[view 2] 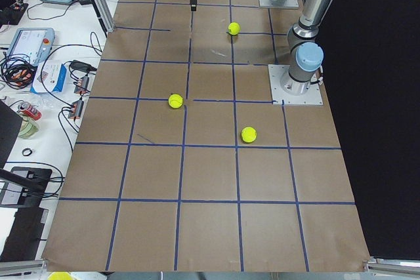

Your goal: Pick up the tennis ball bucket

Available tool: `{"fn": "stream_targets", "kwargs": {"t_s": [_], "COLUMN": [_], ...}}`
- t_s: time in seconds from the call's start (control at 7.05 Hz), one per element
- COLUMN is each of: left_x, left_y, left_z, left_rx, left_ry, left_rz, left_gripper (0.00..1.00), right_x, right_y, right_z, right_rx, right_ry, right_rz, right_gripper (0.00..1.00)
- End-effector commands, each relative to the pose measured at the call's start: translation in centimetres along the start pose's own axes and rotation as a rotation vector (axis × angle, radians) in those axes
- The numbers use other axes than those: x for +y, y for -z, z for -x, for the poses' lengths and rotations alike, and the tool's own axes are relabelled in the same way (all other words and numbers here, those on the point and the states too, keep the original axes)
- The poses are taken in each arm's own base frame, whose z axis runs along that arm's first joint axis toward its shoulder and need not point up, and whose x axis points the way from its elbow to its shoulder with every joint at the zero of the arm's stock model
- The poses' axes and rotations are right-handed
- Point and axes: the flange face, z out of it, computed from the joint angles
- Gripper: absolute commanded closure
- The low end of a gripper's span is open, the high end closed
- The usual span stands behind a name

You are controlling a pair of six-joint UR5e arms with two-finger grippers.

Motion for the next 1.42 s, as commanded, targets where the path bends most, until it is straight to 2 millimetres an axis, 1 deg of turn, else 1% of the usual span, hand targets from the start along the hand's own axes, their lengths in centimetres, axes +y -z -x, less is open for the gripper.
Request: {"fn": "stream_targets", "kwargs": {"t_s": [0.0, 0.14, 0.28, 0.43, 0.85, 1.14, 1.28], "left_x": [0.05, 0.05, 0.07, 0.07, 0.07, 0.02, 0.07], "left_y": [0.12, 0.12, 0.12, 0.12, 0.12, 0.04, 0.12], "left_z": [0.08, 0.07, -0.01, -0.01, -0.06, -0.04, -0.04], "left_rx": [-0.002, -0.001, -0.001, -0.001, 0.004, 0.002, 0.002], "left_ry": [0.001, 0.001, 0.0, 0.0, 0.0, 0.0, 0.001], "left_rz": [-0.005, -0.005, -0.005, -0.005, -0.004, -0.003, -0.005], "left_gripper": [0.0, 0.0, 0.0, 0.0, 0.0, 0.0, 0.0], "right_x": [0.26, 0.45, 0.3, 0.28, 0.15, 0.23, 0.28], "right_y": [0.1, 0.35, 0.72, 0.53, 0.68, 0.93, 0.68], "right_z": [0.12, 0.36, 0.0, -0.53, -0.53, -0.03, -0.52], "right_rx": [0.034, 0.034, 0.039, 0.069, 0.076, 0.065, 0.076], "right_ry": [0.028, 0.036, 0.035, 0.046, 0.047, 0.055, 0.049], "right_rz": [0.0, -0.001, -0.007, -0.001, -0.009, -0.018, -0.003], "right_gripper": [0.0, 0.0, 0.0, 0.0, 0.0, 0.0, 0.0]}}
